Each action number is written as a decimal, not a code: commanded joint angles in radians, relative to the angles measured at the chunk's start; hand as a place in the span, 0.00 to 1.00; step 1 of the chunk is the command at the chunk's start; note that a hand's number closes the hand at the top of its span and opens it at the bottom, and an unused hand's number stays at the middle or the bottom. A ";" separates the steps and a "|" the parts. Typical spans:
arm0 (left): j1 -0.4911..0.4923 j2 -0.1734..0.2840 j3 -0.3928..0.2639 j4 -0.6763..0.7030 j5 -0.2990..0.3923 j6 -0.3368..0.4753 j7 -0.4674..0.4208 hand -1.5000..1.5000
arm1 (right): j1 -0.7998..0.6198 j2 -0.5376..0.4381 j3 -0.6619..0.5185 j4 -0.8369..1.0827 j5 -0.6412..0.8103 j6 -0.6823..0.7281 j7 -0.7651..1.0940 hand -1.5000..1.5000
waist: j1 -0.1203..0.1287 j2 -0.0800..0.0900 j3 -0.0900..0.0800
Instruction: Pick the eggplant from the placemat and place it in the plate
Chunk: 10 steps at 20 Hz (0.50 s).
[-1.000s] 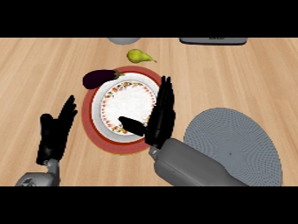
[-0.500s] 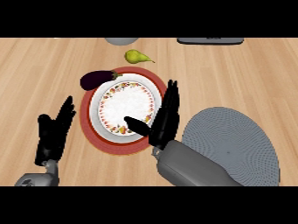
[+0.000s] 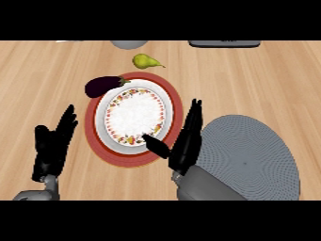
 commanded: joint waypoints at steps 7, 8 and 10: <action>-0.065 -0.016 0.002 -0.004 -0.043 0.022 0.067 0.50 | 0.203 0.000 -0.106 -0.129 0.167 0.019 -0.043 0.00 | -0.004 0.002 0.000; 0.017 -0.013 0.014 0.006 -0.010 -0.016 -0.022 0.50 | 0.166 0.000 -0.111 -0.114 0.155 0.014 -0.022 0.00 | 0.000 0.002 0.000; -0.029 -0.024 0.019 0.051 -0.015 -0.008 -0.018 0.50 | 0.246 0.000 -0.144 -0.161 0.256 0.029 -0.005 0.00 | -0.004 0.001 0.000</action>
